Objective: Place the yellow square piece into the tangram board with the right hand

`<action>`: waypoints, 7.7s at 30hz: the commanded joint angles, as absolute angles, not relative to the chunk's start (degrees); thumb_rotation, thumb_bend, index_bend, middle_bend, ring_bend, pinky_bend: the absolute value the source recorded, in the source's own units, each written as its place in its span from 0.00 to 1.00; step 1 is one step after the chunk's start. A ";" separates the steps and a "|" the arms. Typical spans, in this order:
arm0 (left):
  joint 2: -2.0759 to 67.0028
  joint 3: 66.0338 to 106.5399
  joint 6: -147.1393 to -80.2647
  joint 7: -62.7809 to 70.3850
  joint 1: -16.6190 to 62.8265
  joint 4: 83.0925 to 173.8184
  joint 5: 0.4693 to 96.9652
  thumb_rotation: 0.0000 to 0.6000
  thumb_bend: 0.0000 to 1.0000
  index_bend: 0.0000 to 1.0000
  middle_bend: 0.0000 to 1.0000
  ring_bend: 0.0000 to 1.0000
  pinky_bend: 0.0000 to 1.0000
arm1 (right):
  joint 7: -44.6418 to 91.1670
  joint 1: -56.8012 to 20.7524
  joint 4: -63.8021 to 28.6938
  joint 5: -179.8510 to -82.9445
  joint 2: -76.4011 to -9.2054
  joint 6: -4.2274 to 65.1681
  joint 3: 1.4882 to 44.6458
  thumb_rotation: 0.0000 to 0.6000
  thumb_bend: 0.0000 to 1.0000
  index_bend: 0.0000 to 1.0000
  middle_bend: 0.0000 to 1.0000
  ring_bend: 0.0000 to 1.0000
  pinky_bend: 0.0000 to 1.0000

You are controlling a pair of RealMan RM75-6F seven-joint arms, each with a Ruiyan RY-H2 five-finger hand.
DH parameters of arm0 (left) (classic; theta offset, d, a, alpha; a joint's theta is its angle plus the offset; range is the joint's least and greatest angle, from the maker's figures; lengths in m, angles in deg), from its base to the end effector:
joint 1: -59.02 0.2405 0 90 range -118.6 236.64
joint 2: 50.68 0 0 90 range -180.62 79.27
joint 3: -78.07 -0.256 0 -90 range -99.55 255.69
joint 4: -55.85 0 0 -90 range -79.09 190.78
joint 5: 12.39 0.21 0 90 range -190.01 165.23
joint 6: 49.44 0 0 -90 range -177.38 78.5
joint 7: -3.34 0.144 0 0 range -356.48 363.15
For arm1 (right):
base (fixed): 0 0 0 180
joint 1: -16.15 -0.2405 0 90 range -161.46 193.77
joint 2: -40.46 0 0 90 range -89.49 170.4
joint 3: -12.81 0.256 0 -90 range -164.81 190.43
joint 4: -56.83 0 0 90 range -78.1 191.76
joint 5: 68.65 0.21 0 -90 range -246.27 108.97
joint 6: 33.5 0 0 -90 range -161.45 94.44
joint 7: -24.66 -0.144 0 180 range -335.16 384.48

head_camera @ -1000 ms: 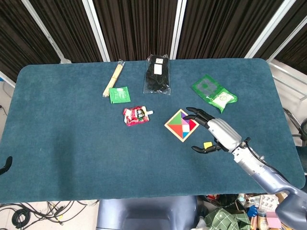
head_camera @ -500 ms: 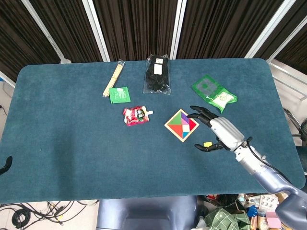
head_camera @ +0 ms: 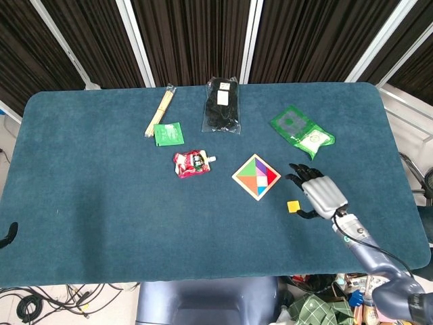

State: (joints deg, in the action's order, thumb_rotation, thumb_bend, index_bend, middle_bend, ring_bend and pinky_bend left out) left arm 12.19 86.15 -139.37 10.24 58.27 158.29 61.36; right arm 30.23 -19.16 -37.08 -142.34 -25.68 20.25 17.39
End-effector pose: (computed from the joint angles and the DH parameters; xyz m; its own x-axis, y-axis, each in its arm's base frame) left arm -0.3081 0.1710 0.1833 0.3593 -0.1100 0.9267 0.9123 0.2506 -0.3240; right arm -0.2171 -0.3189 0.0867 0.4873 -0.3002 0.8200 -0.8591 -0.3332 0.3886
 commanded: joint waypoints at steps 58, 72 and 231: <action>12.03 86.42 -138.12 10.86 57.89 158.63 59.43 1.00 0.32 0.00 0.00 0.00 0.00 | 23.20 -17.07 -12.10 -141.69 -44.64 15.75 17.39 1.00 0.21 0.46 0.00 0.00 0.13; 12.03 86.46 -138.21 10.82 57.92 158.86 59.36 1.00 0.32 0.00 0.00 0.00 0.00 | 23.16 -19.29 -15.50 -142.18 -42.11 15.39 20.16 1.00 0.33 0.50 0.00 0.00 0.13; 11.17 86.60 -137.75 10.18 57.71 159.55 58.62 1.00 0.32 0.00 0.00 0.00 0.00 | 53.66 -36.70 -11.85 -101.39 -54.27 13.09 25.79 1.00 0.26 0.41 0.00 0.00 0.13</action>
